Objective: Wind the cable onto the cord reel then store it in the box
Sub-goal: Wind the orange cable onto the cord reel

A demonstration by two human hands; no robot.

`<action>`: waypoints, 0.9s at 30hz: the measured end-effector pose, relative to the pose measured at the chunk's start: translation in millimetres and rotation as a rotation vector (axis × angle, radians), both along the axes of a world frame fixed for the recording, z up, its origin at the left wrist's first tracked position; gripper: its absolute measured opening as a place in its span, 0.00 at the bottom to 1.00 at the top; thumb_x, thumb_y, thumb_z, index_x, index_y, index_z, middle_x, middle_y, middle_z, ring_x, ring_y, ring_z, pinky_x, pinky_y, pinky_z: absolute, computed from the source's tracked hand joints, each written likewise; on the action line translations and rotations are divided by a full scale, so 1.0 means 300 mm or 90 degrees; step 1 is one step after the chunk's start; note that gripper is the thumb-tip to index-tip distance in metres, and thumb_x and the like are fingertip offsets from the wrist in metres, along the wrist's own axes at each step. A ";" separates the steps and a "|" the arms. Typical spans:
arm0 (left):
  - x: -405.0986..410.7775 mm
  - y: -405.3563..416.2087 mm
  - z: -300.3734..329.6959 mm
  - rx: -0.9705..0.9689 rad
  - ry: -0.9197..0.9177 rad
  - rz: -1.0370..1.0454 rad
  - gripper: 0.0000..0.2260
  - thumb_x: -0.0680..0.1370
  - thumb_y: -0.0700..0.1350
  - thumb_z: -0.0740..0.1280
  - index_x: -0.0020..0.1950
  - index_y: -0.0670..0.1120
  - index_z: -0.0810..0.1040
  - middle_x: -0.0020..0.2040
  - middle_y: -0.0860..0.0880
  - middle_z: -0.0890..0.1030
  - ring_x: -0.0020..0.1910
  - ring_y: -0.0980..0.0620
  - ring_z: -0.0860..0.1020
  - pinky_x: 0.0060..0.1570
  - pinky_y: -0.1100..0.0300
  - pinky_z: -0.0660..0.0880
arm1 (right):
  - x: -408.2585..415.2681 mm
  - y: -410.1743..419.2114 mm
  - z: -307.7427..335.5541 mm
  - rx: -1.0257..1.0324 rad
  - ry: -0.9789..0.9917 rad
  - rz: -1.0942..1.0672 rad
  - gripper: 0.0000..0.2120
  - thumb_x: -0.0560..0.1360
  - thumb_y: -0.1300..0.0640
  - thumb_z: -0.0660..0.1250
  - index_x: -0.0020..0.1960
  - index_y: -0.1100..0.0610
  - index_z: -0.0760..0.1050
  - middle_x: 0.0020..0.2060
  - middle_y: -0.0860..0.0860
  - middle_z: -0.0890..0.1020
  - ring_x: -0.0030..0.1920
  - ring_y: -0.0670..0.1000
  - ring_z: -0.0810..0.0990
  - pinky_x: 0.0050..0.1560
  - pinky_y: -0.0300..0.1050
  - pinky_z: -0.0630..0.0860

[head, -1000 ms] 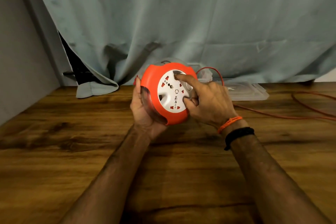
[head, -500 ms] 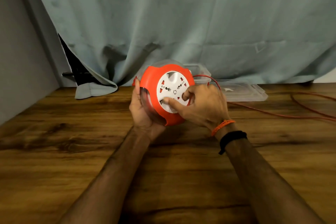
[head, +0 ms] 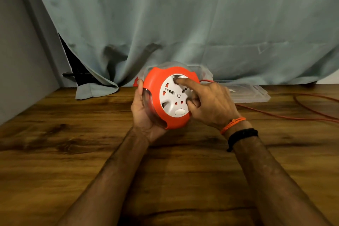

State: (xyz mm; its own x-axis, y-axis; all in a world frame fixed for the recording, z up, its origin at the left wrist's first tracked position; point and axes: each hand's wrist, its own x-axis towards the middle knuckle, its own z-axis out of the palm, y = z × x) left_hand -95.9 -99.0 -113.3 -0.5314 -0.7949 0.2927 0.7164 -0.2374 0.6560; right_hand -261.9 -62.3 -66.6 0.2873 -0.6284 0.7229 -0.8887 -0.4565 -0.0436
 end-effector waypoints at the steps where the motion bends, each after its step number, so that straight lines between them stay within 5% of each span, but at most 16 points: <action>1: 0.000 0.000 0.000 -0.004 -0.007 -0.004 0.40 0.76 0.73 0.53 0.75 0.45 0.72 0.74 0.36 0.71 0.74 0.32 0.67 0.72 0.27 0.55 | 0.003 0.001 -0.002 -0.010 -0.004 -0.003 0.29 0.67 0.56 0.66 0.68 0.42 0.71 0.33 0.50 0.80 0.40 0.58 0.80 0.38 0.48 0.74; 4: -0.001 0.001 0.003 -0.012 -0.006 0.005 0.40 0.76 0.73 0.54 0.77 0.46 0.69 0.76 0.36 0.68 0.75 0.32 0.65 0.71 0.26 0.54 | 0.001 0.003 -0.002 -0.012 -0.023 -0.038 0.28 0.65 0.51 0.69 0.65 0.40 0.73 0.33 0.49 0.81 0.42 0.58 0.81 0.40 0.48 0.74; 9: -0.013 0.007 0.010 -0.004 0.013 0.083 0.37 0.78 0.69 0.53 0.74 0.43 0.72 0.71 0.36 0.75 0.70 0.35 0.73 0.68 0.36 0.70 | 0.043 0.005 -0.035 0.038 -0.100 -0.171 0.30 0.59 0.28 0.69 0.52 0.47 0.78 0.44 0.50 0.83 0.50 0.57 0.81 0.50 0.48 0.71; 12: -0.021 0.017 0.014 -0.004 0.017 0.110 0.33 0.77 0.68 0.55 0.65 0.45 0.82 0.64 0.39 0.81 0.65 0.38 0.79 0.63 0.39 0.76 | 0.097 -0.003 -0.054 0.086 -0.164 -0.208 0.33 0.60 0.23 0.61 0.37 0.54 0.76 0.38 0.53 0.82 0.44 0.57 0.81 0.46 0.48 0.75; 17: -0.014 0.013 0.019 0.005 0.030 0.083 0.37 0.78 0.71 0.51 0.68 0.44 0.79 0.68 0.37 0.78 0.69 0.35 0.75 0.68 0.35 0.70 | 0.086 0.004 -0.021 0.115 -0.204 -0.132 0.34 0.62 0.22 0.61 0.28 0.55 0.76 0.25 0.47 0.77 0.34 0.51 0.79 0.38 0.46 0.76; 22: -0.004 0.007 0.008 -0.013 0.027 0.013 0.39 0.77 0.73 0.50 0.71 0.45 0.76 0.73 0.36 0.73 0.74 0.33 0.68 0.72 0.29 0.57 | -0.004 0.014 0.019 0.075 -0.150 0.003 0.14 0.66 0.44 0.72 0.49 0.48 0.78 0.24 0.43 0.72 0.33 0.52 0.78 0.45 0.51 0.79; 27: 0.000 0.001 0.003 -0.022 0.023 -0.005 0.39 0.77 0.72 0.51 0.73 0.45 0.74 0.74 0.37 0.72 0.74 0.34 0.67 0.72 0.30 0.57 | -0.001 0.020 0.011 0.062 -0.047 0.007 0.29 0.66 0.52 0.67 0.67 0.43 0.70 0.32 0.47 0.78 0.40 0.57 0.81 0.44 0.51 0.79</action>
State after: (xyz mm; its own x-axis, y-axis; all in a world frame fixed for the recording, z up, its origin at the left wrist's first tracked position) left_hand -95.8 -98.8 -112.3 -0.5254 -0.7803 0.3393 0.7386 -0.2203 0.6372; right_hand -262.2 -56.2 -63.3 0.2435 -0.6941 0.6775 -0.8762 -0.4569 -0.1531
